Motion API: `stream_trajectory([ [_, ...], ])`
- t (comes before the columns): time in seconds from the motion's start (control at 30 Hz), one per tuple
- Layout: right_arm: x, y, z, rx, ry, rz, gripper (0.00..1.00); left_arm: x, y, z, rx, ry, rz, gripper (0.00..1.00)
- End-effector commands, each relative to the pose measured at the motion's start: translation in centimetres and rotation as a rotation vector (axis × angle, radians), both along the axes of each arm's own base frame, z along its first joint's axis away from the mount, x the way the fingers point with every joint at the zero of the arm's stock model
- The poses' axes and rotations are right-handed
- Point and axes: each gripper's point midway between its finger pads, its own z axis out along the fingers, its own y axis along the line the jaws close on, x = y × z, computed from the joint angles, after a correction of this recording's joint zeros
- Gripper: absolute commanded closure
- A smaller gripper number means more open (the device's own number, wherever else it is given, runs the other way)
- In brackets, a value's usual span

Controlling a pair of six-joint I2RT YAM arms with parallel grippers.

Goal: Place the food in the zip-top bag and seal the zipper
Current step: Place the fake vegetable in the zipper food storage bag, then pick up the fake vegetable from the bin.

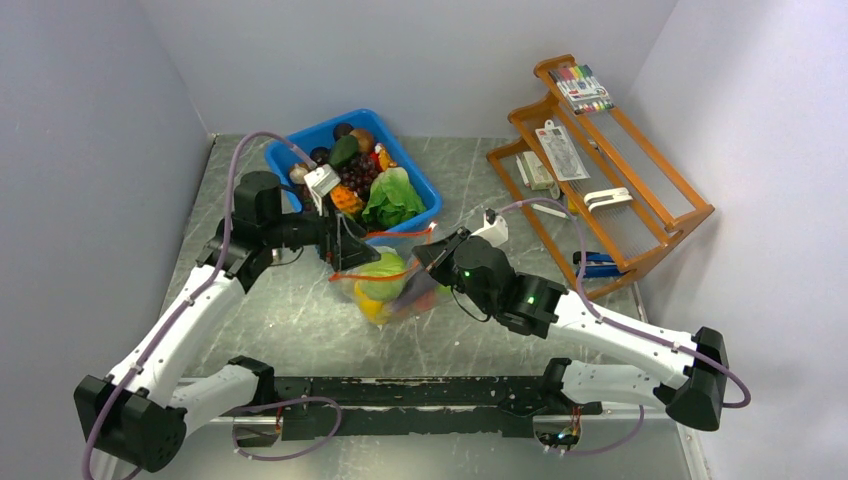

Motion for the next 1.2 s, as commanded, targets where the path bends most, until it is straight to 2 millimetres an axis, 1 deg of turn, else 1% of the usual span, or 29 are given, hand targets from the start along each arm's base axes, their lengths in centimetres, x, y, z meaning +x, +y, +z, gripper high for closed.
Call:
stream_trajectory([
  [0.0, 0.2, 0.0, 1.3, 0.040, -0.025, -0.010, 1.00, -0.4, -0.2, 2.1, -0.038, -0.070, -0.009, 0.02],
  [0.13, 0.1, -0.1, 1.2, 0.039, -0.023, -0.011, 1.00, 0.0, 0.0, 2.2, -0.024, -0.078, 0.019, 0.03],
  [0.3, 0.2, -0.5, 1.5, 0.036, -0.023, -0.024, 1.00, 1.8, 0.7, 2.2, 0.020, -0.081, 0.118, 0.10],
  [0.43, 0.2, -0.8, 1.9, 0.039, -0.031, -0.032, 1.00, 3.9, 1.9, 2.5, 0.057, -0.093, 0.259, 0.12],
  [0.57, 0.2, -1.3, 1.9, 0.038, -0.032, -0.047, 1.00, 6.5, 4.0, 2.8, 0.126, -0.124, 0.435, 0.13],
  [0.73, 0.0, -1.5, 1.6, 0.044, -0.033, -0.046, 1.00, 10.3, 7.2, 1.4, 0.256, -0.120, 0.667, 0.18],
  [0.83, 0.0, -1.8, 1.6, 0.038, -0.043, -0.047, 1.00, 13.0, 8.5, 0.0, 0.344, -0.110, 0.758, 0.24],
  [0.93, 0.0, -2.2, 1.7, 0.043, -0.053, -0.057, 1.00, 15.6, 9.3, -1.5, 0.404, -0.088, 0.802, 0.33],
  [1.03, -0.1, -2.3, 2.3, 0.051, -0.069, -0.048, 1.00, 18.1, 9.8, -2.7, 0.439, -0.049, 0.819, 0.37],
  [1.1, -0.2, -2.4, 2.7, 0.046, -0.073, -0.047, 1.00, 19.1, 9.7, -3.6, 0.452, -0.011, 0.806, 0.36],
  [1.17, -0.2, -2.6, 2.7, 0.038, -0.074, -0.052, 1.00, 19.1, 9.3, -4.2, 0.474, 0.025, 0.767, 0.32],
])
